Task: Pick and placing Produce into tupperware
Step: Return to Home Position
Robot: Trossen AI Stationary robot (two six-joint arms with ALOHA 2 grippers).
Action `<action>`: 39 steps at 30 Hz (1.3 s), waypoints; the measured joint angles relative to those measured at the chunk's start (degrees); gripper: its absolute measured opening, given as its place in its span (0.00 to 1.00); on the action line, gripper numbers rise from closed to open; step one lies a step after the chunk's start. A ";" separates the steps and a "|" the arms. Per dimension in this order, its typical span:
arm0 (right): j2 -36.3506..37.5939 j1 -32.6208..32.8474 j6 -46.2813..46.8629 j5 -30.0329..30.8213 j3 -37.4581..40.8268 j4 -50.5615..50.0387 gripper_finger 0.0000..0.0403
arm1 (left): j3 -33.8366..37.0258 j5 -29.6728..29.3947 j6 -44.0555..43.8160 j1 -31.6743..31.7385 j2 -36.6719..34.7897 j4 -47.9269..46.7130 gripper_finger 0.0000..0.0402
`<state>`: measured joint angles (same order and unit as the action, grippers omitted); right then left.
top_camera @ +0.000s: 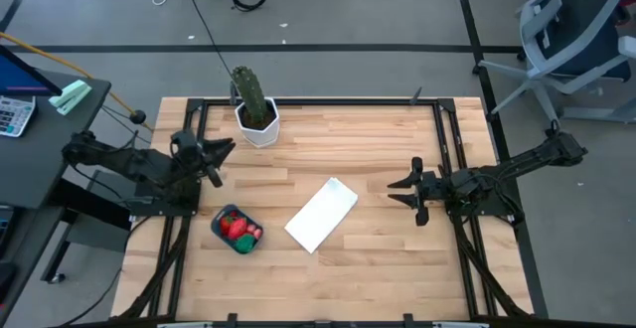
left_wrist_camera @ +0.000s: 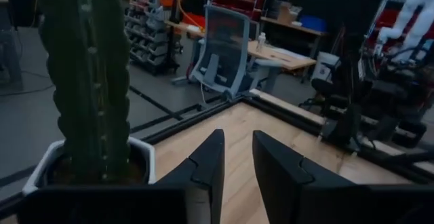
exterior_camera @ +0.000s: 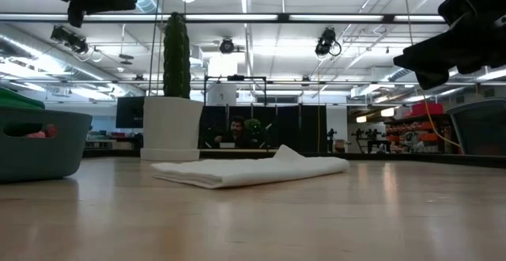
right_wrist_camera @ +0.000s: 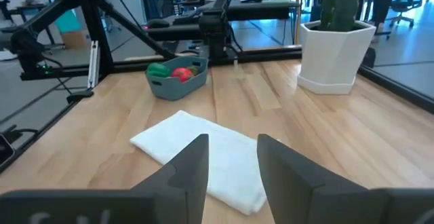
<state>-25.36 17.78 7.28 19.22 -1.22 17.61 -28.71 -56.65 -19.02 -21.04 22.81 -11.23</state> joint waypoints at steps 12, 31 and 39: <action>-0.07 0.01 6.44 -0.09 -0.01 -0.02 0.33 | 8.90 12.82 9.07 -0.08 1.44 14.20 0.22; 0.00 0.01 7.93 -12.20 0.18 17.42 0.33 | 13.25 14.52 17.68 -0.08 -15.78 10.47 0.23; 0.00 -0.02 6.28 -9.49 0.62 17.79 0.33 | 13.03 14.55 16.72 -0.21 -22.62 1.79 0.21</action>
<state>-25.36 17.76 13.55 9.74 -0.60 35.40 -15.68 -42.10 -2.29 -21.25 0.19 -9.44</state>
